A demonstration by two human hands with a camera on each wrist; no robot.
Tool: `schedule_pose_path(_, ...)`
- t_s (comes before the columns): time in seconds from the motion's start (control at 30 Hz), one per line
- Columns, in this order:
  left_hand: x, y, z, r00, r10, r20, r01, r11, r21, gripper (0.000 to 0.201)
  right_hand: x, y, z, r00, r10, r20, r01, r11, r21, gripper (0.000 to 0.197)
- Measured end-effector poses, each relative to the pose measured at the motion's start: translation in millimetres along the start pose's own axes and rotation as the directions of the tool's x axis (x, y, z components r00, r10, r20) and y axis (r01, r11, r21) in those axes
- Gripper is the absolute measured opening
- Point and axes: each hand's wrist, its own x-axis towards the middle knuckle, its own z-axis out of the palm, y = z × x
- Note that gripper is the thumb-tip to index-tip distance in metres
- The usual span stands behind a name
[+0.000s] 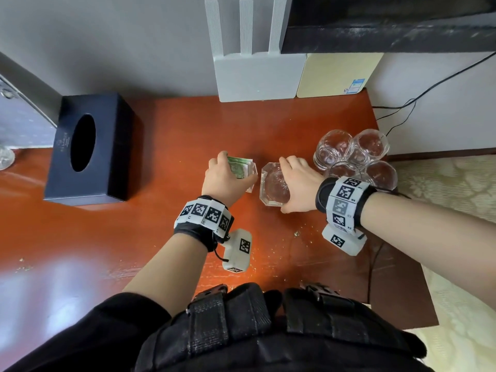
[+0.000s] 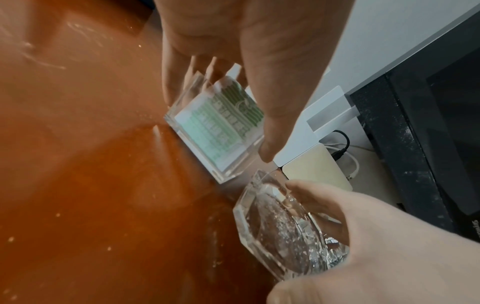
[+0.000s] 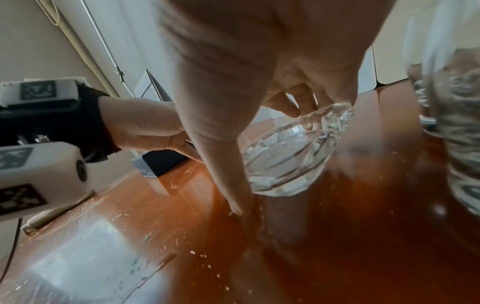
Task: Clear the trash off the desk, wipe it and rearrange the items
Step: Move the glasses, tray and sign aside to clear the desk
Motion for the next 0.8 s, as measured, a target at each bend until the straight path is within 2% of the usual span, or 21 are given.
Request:
schedule_pose_path(0.3, 2, 6, 15, 0.999, 0.025, -0.03, -0.024, 1.0, 0.013, 0.086, 11, 13, 8, 0.999, 0.024, 0.023, -0.024, 1.0, -0.017, 0.117)
schedule_pose_path(0.5, 0, 7, 19, 0.997, 0.071, -0.034, -0.066, 0.989, 0.132, 0.095, 17, 15, 13, 0.998, 0.013, 0.063, -0.012, 1.0, -0.017, 0.12)
schedule_pose_path(0.7, 0, 6, 9, 0.984, 0.097, 0.15, -0.134, 0.955, 0.266, 0.112, 20, 18, 11, 0.995, -0.037, 0.098, 0.051, 0.988, -0.148, 0.12)
schedule_pose_path(0.8, 5, 4, 0, 0.952, 0.144, 0.269, -0.241, 0.895, 0.376, 0.104, 21, 20, 9, 0.991, -0.043, 0.128, 0.07, 0.976, -0.206, 0.121)
